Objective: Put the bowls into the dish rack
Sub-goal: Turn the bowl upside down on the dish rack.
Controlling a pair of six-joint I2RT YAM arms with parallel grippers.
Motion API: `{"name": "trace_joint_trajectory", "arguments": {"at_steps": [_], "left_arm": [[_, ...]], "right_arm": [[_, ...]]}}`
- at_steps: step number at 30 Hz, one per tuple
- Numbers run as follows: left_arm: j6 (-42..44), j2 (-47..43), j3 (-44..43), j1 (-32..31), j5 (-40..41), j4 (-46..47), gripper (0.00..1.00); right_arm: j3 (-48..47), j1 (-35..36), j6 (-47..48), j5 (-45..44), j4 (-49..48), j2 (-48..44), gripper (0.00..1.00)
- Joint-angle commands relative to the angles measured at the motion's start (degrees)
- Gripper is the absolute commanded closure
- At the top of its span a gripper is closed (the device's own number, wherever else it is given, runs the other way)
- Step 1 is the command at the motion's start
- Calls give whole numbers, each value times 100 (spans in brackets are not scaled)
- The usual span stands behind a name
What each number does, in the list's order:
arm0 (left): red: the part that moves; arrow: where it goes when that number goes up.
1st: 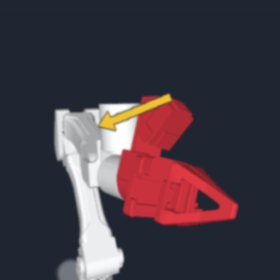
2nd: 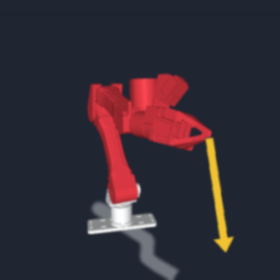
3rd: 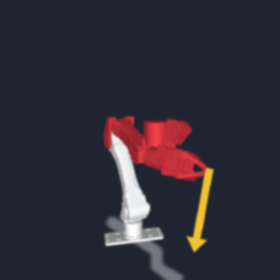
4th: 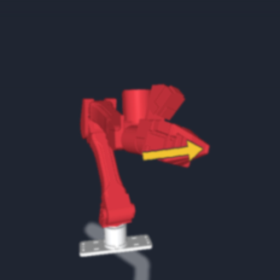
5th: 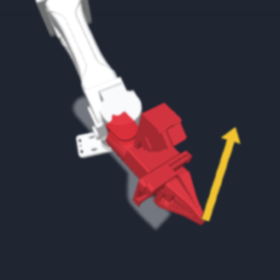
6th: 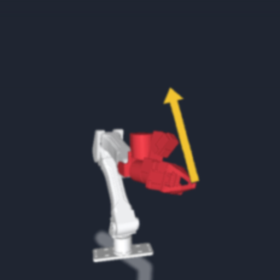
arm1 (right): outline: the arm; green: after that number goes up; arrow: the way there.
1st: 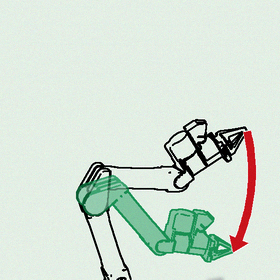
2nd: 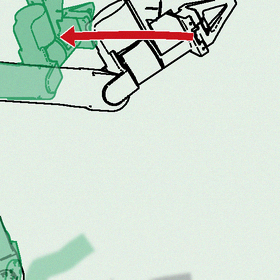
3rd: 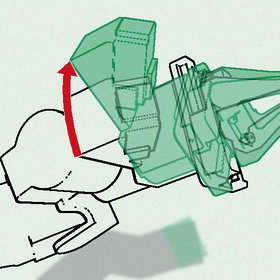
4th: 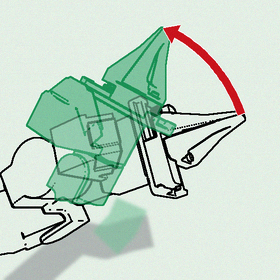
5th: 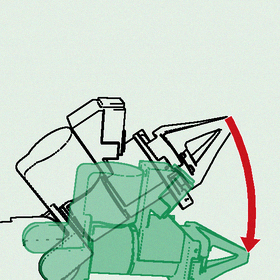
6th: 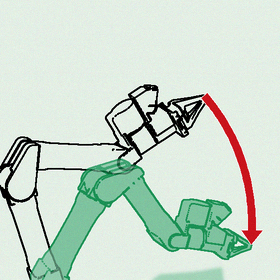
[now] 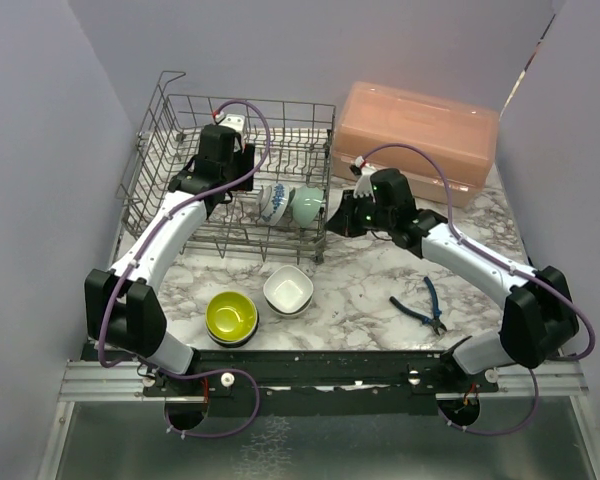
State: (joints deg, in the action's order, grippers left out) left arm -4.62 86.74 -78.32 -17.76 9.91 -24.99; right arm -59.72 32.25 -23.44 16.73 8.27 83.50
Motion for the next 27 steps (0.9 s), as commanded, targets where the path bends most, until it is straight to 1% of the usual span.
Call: {"name": "trace_joint_trajectory", "arguments": {"at_steps": [1, 2, 5, 6, 7, 9, 14, 15, 19, 27], "left_arm": [[59, 76, -281, -62, -38, -41, 100], [65, 86, -294, -73, -22, -56, 100], [102, 89, -289, -93, 59, -67, 100], [114, 101, -301, -99, 85, -73, 100], [133, 117, -317, -105, 107, -102, 100], [169, 132, -345, -135, 203, -147, 100], [265, 225, -386, -229, 380, -244, 100], [283, 263, -426, -242, 406, -296, 100], [328, 353, -469, -272, 447, -378, 100], [425, 521, -564, -272, 666, -548, 100]], "right_arm": [[2, -17, 236, -106, 612, -211, 81], [35, -21, 221, -74, 545, -280, 77], [158, -10, 120, -32, 329, -536, 69], [204, -16, 88, -18, 285, -636, 62], [270, -17, 66, -2, 227, -756, 52], [452, -17, 2, -32, -59, -1005, 38], [872, -17, -200, -134, -462, -1570, 13], [984, -17, -226, -128, -572, -1672, 10], [1268, -17, -317, -212, -775, -1979, 1], [1306, -17, -309, -135, -889, -2022, 0]]}}
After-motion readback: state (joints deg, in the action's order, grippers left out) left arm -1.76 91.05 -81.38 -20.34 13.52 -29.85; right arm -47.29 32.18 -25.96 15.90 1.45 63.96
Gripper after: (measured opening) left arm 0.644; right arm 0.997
